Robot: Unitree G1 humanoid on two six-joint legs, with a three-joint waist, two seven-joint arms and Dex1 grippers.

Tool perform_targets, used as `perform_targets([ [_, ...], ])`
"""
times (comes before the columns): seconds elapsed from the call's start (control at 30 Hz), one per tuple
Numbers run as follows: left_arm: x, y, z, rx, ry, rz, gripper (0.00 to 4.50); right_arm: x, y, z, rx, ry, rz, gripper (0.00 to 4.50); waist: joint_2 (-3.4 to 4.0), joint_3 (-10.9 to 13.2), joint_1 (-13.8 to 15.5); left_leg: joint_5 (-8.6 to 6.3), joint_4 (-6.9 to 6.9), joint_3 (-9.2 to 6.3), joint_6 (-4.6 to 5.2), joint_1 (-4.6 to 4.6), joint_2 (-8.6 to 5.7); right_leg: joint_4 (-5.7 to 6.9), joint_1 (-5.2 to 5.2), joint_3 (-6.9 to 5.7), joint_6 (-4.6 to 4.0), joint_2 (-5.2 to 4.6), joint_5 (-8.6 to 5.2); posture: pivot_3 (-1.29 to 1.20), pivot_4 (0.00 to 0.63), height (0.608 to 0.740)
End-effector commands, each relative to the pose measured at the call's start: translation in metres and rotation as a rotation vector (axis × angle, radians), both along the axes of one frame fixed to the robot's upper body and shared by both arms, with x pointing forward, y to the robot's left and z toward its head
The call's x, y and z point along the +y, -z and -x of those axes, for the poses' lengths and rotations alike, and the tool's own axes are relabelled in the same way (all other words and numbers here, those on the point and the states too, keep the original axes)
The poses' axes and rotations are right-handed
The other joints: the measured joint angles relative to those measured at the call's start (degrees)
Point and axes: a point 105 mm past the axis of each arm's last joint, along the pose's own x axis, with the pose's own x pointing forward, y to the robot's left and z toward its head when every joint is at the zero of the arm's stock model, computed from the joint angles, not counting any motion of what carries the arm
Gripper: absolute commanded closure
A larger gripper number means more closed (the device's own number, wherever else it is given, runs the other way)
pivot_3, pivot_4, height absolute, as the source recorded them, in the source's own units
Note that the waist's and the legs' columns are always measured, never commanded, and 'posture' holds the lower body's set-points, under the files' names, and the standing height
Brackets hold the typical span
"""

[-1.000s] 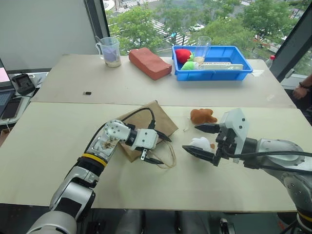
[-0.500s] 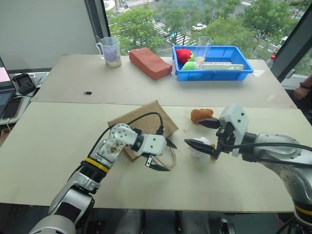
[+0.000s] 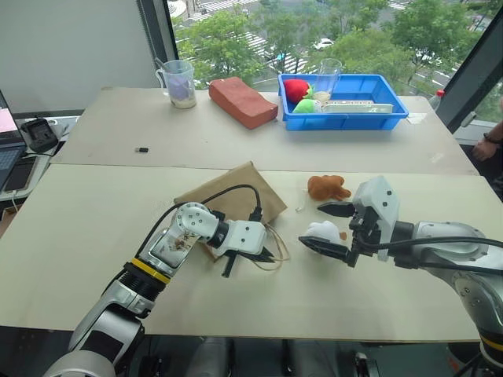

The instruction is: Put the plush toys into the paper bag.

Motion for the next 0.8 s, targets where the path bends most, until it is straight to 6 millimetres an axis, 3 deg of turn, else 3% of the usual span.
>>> perform_targets([
  [0.03, -0.004, -0.024, -0.002, -0.007, -0.002, 0.079, 4.43, 0.004, -0.012, 0.003, -0.067, -0.025, -0.004, 0.0, 0.0, 0.0, -0.02, 0.0, 0.0, 0.0, 0.0, 0.0, 0.0, 0.0, 0.0, 0.0, 0.0, 0.0, 0.0, 0.0, 0.15, 0.74],
  [0.2, 0.006, -0.059, -0.004, 0.08, -0.04, 0.188, 4.43, 0.002, -0.007, 0.006, -0.054, -0.028, 0.012, 0.0, 0.0, 0.0, -0.04, 0.0, 0.0, -0.01, 0.0, -0.01, 0.01, 0.03, -0.02, -0.01, 0.0, 0.01, 0.0, 0.0, 0.15, 0.74],
  [0.3, 0.026, -0.098, -0.013, 0.116, -0.1, 0.33, 4.43, -0.001, 0.006, 0.009, -0.017, -0.035, 0.038, 0.0, 0.0, 0.0, -0.09, 0.0, 0.0, -0.01, 0.0, 0.0, 0.02, 0.02, -0.02, -0.02, 0.01, 0.01, -0.01, 0.0, 0.15, 0.74],
  [0.4, 0.036, -0.114, -0.017, 0.117, -0.137, 0.39, 4.43, -0.001, 0.012, -0.001, -0.027, 0.012, 0.01, 0.0, 0.0, 0.0, -0.42, 0.0, -0.01, -0.01, 0.0, 0.03, 0.04, 0.05, -0.04, -0.03, 0.01, 0.02, -0.01, 0.0, 0.15, 0.74],
  [0.57, 0.041, -0.126, -0.025, 0.081, -0.179, 0.453, 4.5, 0.026, 0.021, -0.013, -0.035, -0.022, -0.066, 1.45, 0.0, 0.0, -0.76, 0.01, 0.0, 0.01, -0.01, 0.08, 0.01, 0.06, 0.03, 0.0, 0.01, 0.01, -0.01, 0.0, 0.15, 0.74],
  [0.8, 0.041, -0.129, -0.024, 0.052, -0.181, 0.493, 4.5, 0.076, 0.013, -0.045, -0.082, -0.026, -0.196, 3.86, 0.0, 0.0, -1.34, 0.05, -0.01, -0.01, -0.08, 0.08, -0.01, 0.46, -0.11, 0.0, 0.0, 0.03, 0.0, 0.0, 0.15, 0.74],
])
